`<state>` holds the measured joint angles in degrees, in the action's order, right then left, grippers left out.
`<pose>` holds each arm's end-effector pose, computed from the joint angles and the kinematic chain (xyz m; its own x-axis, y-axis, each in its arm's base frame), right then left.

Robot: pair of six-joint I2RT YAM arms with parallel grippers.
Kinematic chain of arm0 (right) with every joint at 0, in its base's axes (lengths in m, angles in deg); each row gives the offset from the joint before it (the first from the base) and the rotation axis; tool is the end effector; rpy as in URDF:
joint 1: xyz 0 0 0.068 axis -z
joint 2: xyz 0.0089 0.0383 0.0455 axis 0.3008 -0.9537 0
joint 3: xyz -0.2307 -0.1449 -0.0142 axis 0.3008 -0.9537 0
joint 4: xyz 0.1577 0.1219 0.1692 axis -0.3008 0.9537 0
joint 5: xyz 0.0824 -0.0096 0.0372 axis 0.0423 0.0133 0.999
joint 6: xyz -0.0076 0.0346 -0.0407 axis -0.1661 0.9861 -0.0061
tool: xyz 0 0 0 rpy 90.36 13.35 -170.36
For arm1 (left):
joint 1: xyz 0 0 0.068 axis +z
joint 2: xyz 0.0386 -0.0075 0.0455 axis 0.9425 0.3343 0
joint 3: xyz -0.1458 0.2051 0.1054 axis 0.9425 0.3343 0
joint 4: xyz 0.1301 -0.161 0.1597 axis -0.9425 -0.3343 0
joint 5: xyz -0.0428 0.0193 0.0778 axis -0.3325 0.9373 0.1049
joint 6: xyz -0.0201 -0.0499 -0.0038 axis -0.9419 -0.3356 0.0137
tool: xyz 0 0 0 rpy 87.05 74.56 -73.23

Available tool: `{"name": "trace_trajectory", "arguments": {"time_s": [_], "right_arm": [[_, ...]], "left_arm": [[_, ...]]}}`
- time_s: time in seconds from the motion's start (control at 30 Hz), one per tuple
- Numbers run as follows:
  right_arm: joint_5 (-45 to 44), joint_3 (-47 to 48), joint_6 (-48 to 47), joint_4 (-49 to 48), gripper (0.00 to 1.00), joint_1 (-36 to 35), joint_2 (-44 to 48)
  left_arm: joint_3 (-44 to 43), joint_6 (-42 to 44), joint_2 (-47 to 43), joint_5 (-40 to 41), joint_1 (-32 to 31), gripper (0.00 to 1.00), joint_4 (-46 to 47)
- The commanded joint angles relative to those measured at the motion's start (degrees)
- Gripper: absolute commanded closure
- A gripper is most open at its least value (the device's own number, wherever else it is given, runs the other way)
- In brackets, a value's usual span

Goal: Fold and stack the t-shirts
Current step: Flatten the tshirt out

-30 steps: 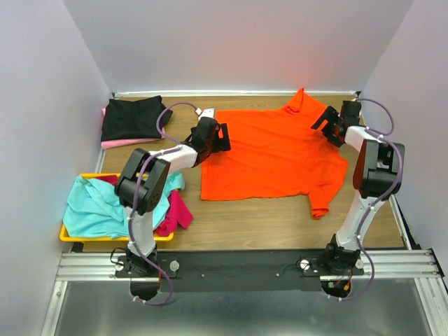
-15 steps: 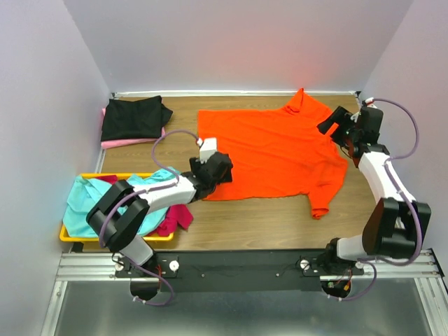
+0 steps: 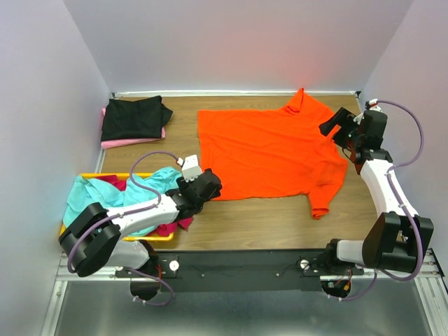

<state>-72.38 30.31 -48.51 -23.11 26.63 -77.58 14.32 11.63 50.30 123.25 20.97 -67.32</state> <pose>0.2953 -0.0415 0.2963 -0.3964 0.4955 -0.7729 0.1993 0.8682 0.4544 0.1734 -0.1725 0.1822 -0.5872 -0.3816 -0.7138 -0.1931 0.9225 -0.3343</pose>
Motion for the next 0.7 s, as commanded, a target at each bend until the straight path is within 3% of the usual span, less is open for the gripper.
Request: {"name": "trace_trajectory", "arguments": {"time_s": [0.0,0.13,0.43,0.5,0.67], "right_arm": [[-0.5,-0.8,-0.8,0.7,0.00,0.4,-0.1],[-0.4,-0.9,-0.8,0.7,0.00,0.3,0.5],[-1.8,-1.3,-0.7,0.7,0.00,0.3,0.8],[-2.0,-1.3,-0.7,0.7,0.00,0.3,0.7],[-2.0,-1.3,-0.5,0.7,0.00,0.3,0.7]], "left_arm": [[1.3,-2.7,2.0,3.0,0.5,0.21,-0.7],[2.8,-2.2,4.7,2.2,1.9,0.30,3.3],[0.8,1.3,10.2,0.4,2.7,0.38,6.0],[0.2,1.7,10.6,0.3,2.7,0.48,5.9],[0.7,2.3,10.0,-0.8,2.7,0.59,5.4]]}}
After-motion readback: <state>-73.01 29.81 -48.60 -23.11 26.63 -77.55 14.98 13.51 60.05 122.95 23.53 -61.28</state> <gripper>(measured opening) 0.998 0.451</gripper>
